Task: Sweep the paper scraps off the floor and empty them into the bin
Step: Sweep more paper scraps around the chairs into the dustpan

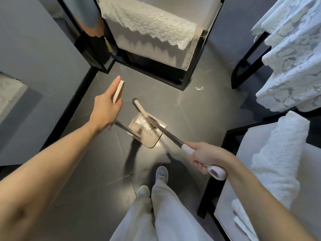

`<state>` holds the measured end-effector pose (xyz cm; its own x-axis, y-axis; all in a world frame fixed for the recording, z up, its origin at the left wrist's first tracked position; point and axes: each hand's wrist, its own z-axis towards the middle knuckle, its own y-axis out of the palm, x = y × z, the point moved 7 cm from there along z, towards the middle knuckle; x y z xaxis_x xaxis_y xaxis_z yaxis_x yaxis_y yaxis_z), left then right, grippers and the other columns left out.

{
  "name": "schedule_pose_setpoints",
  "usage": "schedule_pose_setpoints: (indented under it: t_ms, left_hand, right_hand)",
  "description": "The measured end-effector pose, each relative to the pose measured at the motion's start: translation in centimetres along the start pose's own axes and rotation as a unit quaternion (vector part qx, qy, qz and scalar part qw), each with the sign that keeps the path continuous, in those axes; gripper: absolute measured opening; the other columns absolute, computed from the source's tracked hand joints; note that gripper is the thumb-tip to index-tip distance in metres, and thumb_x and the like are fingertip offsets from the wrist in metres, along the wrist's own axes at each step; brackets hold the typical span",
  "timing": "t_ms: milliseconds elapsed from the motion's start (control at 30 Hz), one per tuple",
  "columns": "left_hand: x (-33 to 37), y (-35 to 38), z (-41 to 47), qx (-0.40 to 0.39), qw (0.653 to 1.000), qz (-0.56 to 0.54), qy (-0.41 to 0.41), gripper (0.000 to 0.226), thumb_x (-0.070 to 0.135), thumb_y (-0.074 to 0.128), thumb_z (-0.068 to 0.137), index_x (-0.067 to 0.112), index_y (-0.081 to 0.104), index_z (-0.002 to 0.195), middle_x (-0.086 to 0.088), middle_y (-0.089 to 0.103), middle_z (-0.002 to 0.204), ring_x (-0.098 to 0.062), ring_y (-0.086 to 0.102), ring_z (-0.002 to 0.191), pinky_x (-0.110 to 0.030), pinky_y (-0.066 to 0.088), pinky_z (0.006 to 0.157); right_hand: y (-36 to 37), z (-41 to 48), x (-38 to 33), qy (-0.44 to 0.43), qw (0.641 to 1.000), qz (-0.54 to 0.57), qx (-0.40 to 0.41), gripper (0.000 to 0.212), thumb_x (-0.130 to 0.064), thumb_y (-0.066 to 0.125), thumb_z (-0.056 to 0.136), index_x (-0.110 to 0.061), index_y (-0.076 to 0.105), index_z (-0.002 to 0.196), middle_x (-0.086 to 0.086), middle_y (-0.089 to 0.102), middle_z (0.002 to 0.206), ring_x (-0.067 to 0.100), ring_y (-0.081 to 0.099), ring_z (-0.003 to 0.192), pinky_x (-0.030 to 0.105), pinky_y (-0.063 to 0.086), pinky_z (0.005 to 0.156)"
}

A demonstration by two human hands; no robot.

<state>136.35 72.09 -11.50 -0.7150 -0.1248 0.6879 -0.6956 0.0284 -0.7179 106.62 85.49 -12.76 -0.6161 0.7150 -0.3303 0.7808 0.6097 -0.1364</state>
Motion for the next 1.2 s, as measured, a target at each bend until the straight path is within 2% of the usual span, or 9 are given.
schedule_pose_setpoints:
  t_ms: [233, 267, 400, 533, 667, 767, 900, 1033, 1200]
  left_hand:
    - [-2.2, -1.9, -1.5, 0.008, 0.999, -0.03, -0.026, 0.073, 0.011, 0.056, 0.095, 0.04, 0.02, 0.151, -0.007, 0.043, 0.148, -0.031, 0.05, 0.123, -0.039, 0.041, 0.105]
    - [-2.8, -2.7, -2.0, 0.019, 0.999, -0.029, -0.032, 0.073, 0.01, 0.056, 0.095, 0.04, 0.02, 0.151, -0.006, 0.044, 0.146, -0.028, 0.053, 0.12, -0.039, 0.045, 0.103]
    - [-5.4, -5.6, -4.2, 0.039, 0.998, -0.054, -0.023, 0.071, 0.009, 0.057, 0.095, 0.04, 0.024, 0.15, -0.003, 0.049, 0.138, 0.013, 0.052, 0.089, 0.004, 0.039, 0.07]
    - [-9.1, -8.5, -6.2, 0.038, 0.997, -0.032, -0.062, 0.072, 0.016, 0.057, 0.095, 0.047, 0.02, 0.148, -0.002, 0.047, 0.144, -0.002, 0.049, 0.107, -0.01, 0.038, 0.087]
    - [-13.6, -12.2, -7.7, 0.044, 0.993, -0.037, -0.099, 0.071, 0.018, 0.057, 0.096, 0.053, 0.021, 0.146, 0.002, 0.055, 0.128, 0.003, 0.059, 0.078, -0.001, 0.043, 0.061]
    - [-17.0, -15.6, -8.3, 0.053, 0.99, -0.041, -0.124, 0.072, 0.018, 0.057, 0.096, 0.057, 0.02, 0.143, 0.007, 0.052, 0.12, 0.008, 0.059, 0.076, -0.002, 0.044, 0.059]
    - [-20.9, -19.1, -7.8, 0.056, 0.987, -0.024, -0.148, 0.073, 0.017, 0.059, 0.095, 0.054, 0.022, 0.145, 0.001, 0.049, 0.138, 0.0, 0.052, 0.092, -0.011, 0.042, 0.081]
    - [-23.3, -20.2, -5.7, 0.028, 0.989, -0.004, -0.142, 0.073, 0.017, 0.059, 0.095, 0.054, 0.021, 0.145, -0.004, 0.052, 0.135, 0.003, 0.05, 0.08, -0.003, 0.036, 0.056]
    - [-23.5, -20.5, -2.9, 0.007, 0.994, -0.017, -0.11, 0.073, 0.017, 0.058, 0.096, 0.059, 0.021, 0.143, 0.006, 0.049, 0.117, 0.0, 0.052, 0.076, -0.002, 0.038, 0.052]
  right_hand:
    - [1.0, -3.9, -2.4, -0.034, 0.999, 0.033, 0.016, 0.057, -0.004, 0.05, 0.085, -0.042, 0.05, 0.127, 0.004, 0.054, 0.058, 0.009, 0.045, 0.041, 0.021, 0.04, 0.042]
    - [1.2, -3.9, -3.3, -0.043, 0.999, 0.02, 0.026, 0.056, -0.005, 0.05, 0.084, -0.039, 0.05, 0.128, 0.005, 0.054, 0.061, 0.011, 0.046, 0.044, 0.023, 0.041, 0.045]
    - [1.6, -2.3, -7.8, -0.063, 0.996, -0.019, 0.055, 0.045, -0.004, 0.05, 0.086, -0.031, 0.052, 0.122, 0.007, 0.053, 0.063, 0.015, 0.046, 0.048, 0.028, 0.043, 0.05]
    - [3.6, 1.2, -12.1, -0.046, 0.995, 0.07, 0.052, 0.047, 0.007, 0.042, 0.088, -0.015, 0.051, 0.129, 0.006, 0.043, 0.06, 0.008, 0.037, 0.031, 0.014, 0.035, 0.034]
    - [7.6, 5.7, -16.4, -0.069, 0.994, -0.014, 0.086, 0.047, 0.005, 0.042, 0.086, -0.013, 0.05, 0.13, 0.008, 0.045, 0.059, 0.013, 0.039, 0.035, 0.019, 0.037, 0.036]
    - [11.0, 8.4, -18.3, -0.073, 0.986, -0.111, 0.099, 0.046, 0.002, 0.043, 0.086, -0.014, 0.049, 0.129, 0.01, 0.05, 0.055, 0.016, 0.044, 0.035, 0.023, 0.041, 0.038]
    - [15.1, 10.3, -19.3, -0.047, 0.99, -0.116, 0.058, 0.05, 0.002, 0.044, 0.086, -0.016, 0.046, 0.132, 0.01, 0.05, 0.053, 0.018, 0.045, 0.038, 0.026, 0.043, 0.042]
    - [18.7, 10.1, -19.2, -0.01, 0.994, -0.105, -0.001, 0.073, 0.001, 0.049, 0.084, -0.027, 0.028, 0.148, 0.003, 0.048, 0.04, 0.013, 0.042, 0.03, 0.02, 0.04, 0.037]
    - [21.4, 7.5, -19.2, 0.037, 0.995, -0.057, -0.074, 0.07, 0.0, 0.047, 0.086, -0.035, 0.031, 0.144, 0.0, 0.046, 0.044, 0.01, 0.039, 0.035, 0.019, 0.037, 0.037]
